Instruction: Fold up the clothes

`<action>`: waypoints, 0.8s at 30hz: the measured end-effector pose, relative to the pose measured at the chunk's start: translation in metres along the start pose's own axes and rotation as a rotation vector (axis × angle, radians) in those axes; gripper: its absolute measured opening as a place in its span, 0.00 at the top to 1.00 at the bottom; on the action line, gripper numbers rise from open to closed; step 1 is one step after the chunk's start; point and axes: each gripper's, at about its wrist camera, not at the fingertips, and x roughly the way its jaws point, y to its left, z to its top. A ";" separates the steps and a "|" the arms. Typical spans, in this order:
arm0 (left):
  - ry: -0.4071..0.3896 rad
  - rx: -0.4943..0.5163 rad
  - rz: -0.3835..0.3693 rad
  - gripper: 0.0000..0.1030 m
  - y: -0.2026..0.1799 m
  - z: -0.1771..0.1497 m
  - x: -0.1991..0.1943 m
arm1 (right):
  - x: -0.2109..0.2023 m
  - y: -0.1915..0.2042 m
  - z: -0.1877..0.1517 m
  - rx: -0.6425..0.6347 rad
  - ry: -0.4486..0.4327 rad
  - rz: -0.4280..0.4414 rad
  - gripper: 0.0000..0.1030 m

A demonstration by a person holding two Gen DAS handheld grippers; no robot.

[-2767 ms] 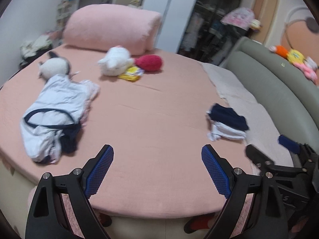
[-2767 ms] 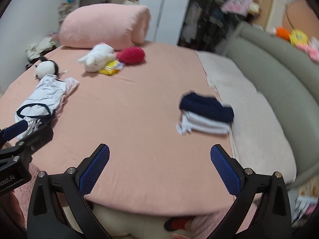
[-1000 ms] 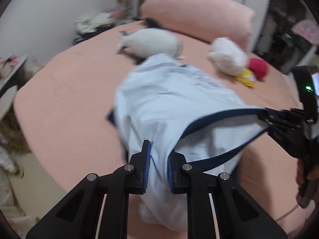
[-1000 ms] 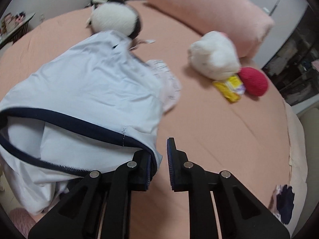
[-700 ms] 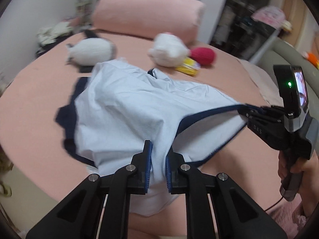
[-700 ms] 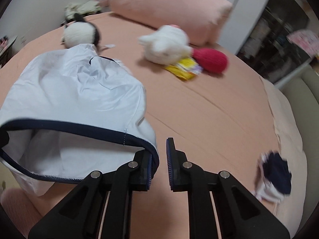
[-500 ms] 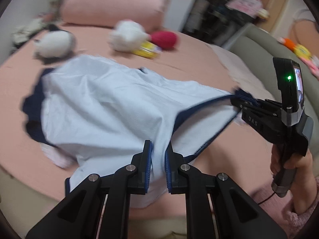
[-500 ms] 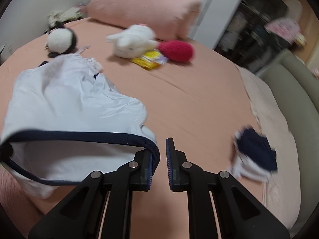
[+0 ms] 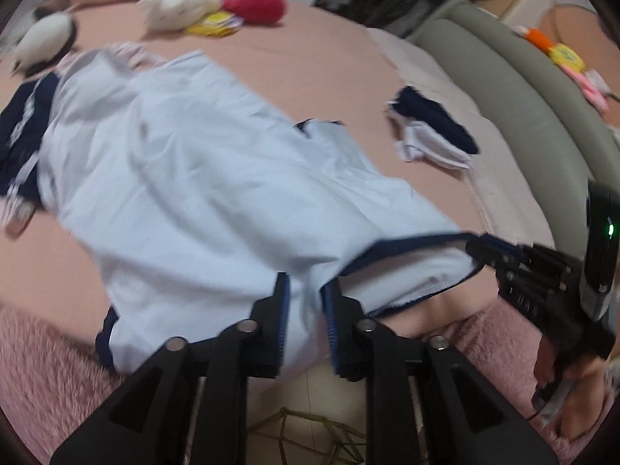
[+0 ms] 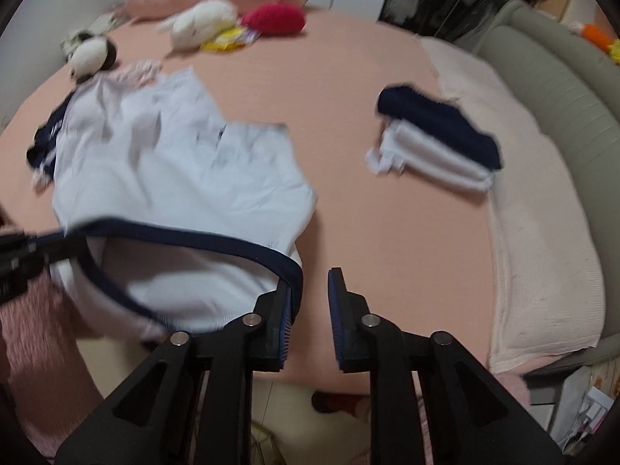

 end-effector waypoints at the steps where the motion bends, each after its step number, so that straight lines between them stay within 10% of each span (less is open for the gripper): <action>1: -0.005 -0.025 -0.006 0.63 0.001 -0.002 -0.001 | 0.007 0.001 -0.003 -0.005 0.010 0.015 0.75; 13: 0.068 -0.055 0.084 0.56 -0.041 -0.033 0.042 | 0.057 0.000 0.008 -0.025 0.012 0.009 0.51; 18: 0.134 -0.143 0.245 0.57 -0.037 -0.034 0.089 | 0.074 -0.003 0.016 -0.022 -0.006 -0.023 0.52; 24: 0.186 0.033 0.356 0.69 -0.053 -0.054 0.091 | 0.091 -0.012 0.024 0.002 -0.025 -0.070 0.65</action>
